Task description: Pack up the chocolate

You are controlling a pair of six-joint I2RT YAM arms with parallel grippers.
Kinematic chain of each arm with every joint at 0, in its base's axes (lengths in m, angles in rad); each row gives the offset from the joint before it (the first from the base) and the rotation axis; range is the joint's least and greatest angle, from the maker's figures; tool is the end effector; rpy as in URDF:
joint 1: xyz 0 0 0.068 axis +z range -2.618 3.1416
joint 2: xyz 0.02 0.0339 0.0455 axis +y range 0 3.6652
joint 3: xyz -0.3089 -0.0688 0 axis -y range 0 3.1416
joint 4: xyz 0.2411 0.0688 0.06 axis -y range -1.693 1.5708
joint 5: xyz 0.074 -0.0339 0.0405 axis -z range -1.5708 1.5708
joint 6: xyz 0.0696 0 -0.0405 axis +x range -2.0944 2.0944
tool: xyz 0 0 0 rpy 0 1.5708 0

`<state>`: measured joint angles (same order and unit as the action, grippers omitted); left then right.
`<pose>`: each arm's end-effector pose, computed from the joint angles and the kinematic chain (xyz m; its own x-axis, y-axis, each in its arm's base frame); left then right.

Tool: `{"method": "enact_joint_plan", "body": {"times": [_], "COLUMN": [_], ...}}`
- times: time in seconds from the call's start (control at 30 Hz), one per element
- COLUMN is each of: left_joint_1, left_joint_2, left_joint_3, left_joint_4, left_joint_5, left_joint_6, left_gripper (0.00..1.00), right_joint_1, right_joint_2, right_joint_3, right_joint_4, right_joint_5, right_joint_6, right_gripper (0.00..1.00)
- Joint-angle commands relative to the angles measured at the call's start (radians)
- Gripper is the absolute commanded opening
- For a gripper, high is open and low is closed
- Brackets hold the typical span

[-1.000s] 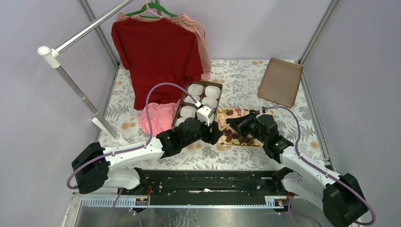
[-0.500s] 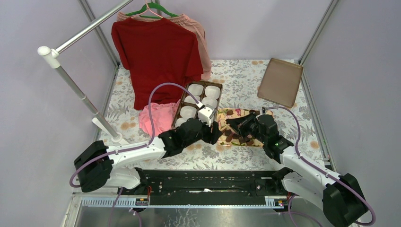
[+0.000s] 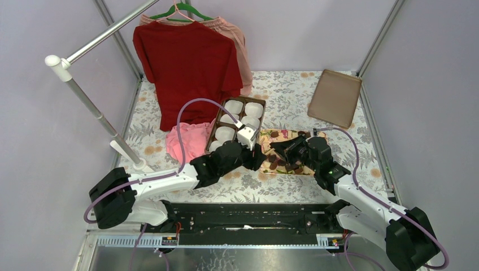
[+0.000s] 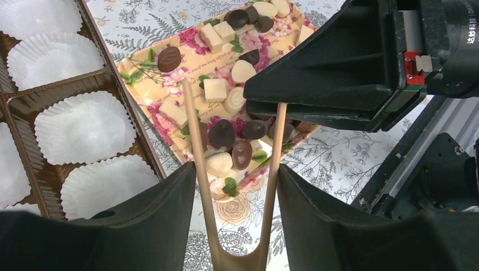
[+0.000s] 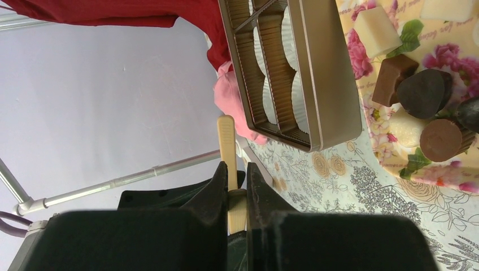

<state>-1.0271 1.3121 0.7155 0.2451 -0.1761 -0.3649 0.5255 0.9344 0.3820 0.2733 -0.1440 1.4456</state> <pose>0.1697 -0.2572 0.2772 -0.4367 0.0433 -0.8986 0.6440 0.7124 -0.2787 0.1771 0.1142 0.2471 -0.6407 0.7635 -0.0808 0.1596 0.2354 0.9587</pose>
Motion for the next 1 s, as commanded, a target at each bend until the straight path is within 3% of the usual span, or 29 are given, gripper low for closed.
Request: {"method": "enact_joint_plan", "body": {"times": [0.0, 0.3, 0.43, 0.57, 0.6, 0.7, 0.77, 0.97], "left_joint_1": [-0.006, -0.005, -0.005, -0.005, -0.006, -0.006, -0.005, -0.005], "left_joint_2": [0.016, 0.015, 0.008, 0.007, 0.007, -0.001, -0.015, -0.041], "left_joint_3": [0.007, 0.003, -0.001, 0.008, 0.012, 0.02, 0.022, 0.037], "left_joint_4": [0.061, 0.05, 0.052, 0.034, 0.024, -0.01, -0.033, -0.105], "left_joint_5": [-0.014, 0.009, 0.013, 0.009, 0.01, 0.01, 0.017, 0.061], "left_joint_6": [0.018, 0.04, 0.04, 0.04, 0.04, 0.037, 0.032, 0.016], "left_gripper": [0.6, 0.6, 0.48, 0.44, 0.43, 0.42, 0.42, 0.42], "right_joint_1": [0.008, 0.007, 0.008, 0.008, 0.007, 0.007, 0.007, 0.008], "right_joint_2": [-0.02, -0.025, -0.024, -0.02, -0.021, -0.026, -0.03, 0.002], "right_joint_3": [0.025, 0.023, 0.02, 0.016, 0.017, 0.016, 0.019, 0.046], "right_joint_4": [0.032, 0.031, 0.032, 0.029, 0.023, 0.002, -0.012, -0.012], "right_joint_5": [-0.009, -0.008, -0.009, -0.014, -0.011, 0.005, 0.023, 0.023], "right_joint_6": [0.019, 0.022, 0.022, 0.011, 0.002, -0.037, -0.073, -0.146], "right_gripper": [0.0, 0.0, 0.0, 0.0, 0.02, 0.27, 0.37, 0.51]}}
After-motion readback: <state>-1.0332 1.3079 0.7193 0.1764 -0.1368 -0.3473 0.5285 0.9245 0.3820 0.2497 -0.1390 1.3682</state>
